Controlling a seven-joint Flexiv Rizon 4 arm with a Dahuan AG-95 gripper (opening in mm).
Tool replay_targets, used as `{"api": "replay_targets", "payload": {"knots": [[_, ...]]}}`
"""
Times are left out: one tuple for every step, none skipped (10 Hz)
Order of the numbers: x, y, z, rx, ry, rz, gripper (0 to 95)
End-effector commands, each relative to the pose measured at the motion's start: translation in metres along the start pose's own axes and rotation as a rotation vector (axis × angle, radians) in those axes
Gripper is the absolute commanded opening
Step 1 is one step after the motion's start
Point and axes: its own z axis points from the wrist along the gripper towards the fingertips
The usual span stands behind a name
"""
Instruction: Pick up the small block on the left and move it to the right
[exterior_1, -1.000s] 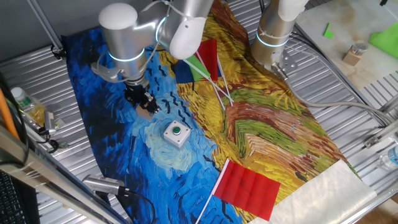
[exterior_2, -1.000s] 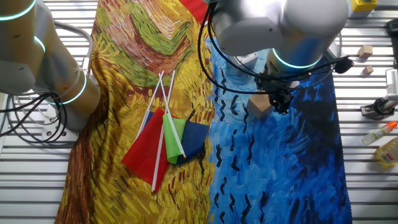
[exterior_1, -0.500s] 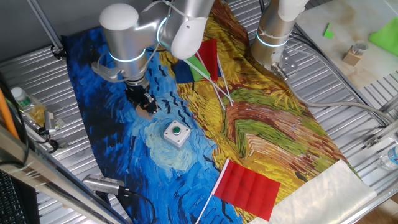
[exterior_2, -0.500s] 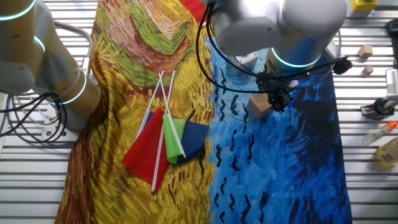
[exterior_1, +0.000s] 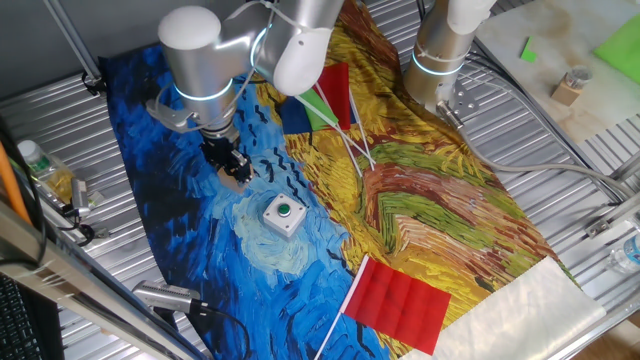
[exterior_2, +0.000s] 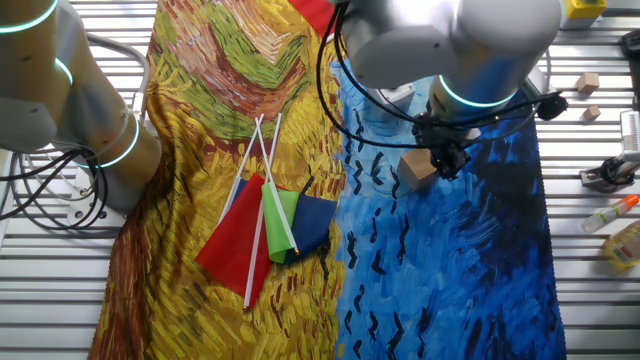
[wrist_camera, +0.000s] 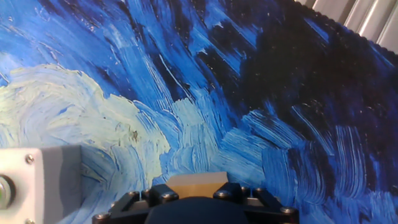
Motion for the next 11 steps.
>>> {"api": "replay_targets", "payload": {"knots": [[0.0, 0.001, -0.003, 0.001, -0.004, 0.012, 0.0], [-0.001, 0.002, -0.007, 0.002, -0.003, 0.016, 0.0], [-0.003, 0.003, -0.009, 0.003, 0.0, 0.021, 0.0], [-0.005, 0.004, -0.011, 0.006, 0.003, 0.025, 0.0], [-0.007, 0.005, -0.014, 0.008, 0.006, 0.029, 0.0], [-0.01, 0.006, -0.019, 0.008, 0.007, 0.034, 0.0], [-0.014, 0.009, -0.025, 0.006, 0.017, 0.04, 0.0], [-0.019, 0.012, -0.031, 0.009, 0.03, 0.049, 0.0], [-0.024, 0.015, -0.037, 0.016, 0.038, 0.055, 0.0], [-0.033, 0.021, -0.047, 0.017, 0.049, 0.078, 0.0], [-0.039, 0.026, -0.053, 0.013, 0.05, 0.097, 0.0]]}}
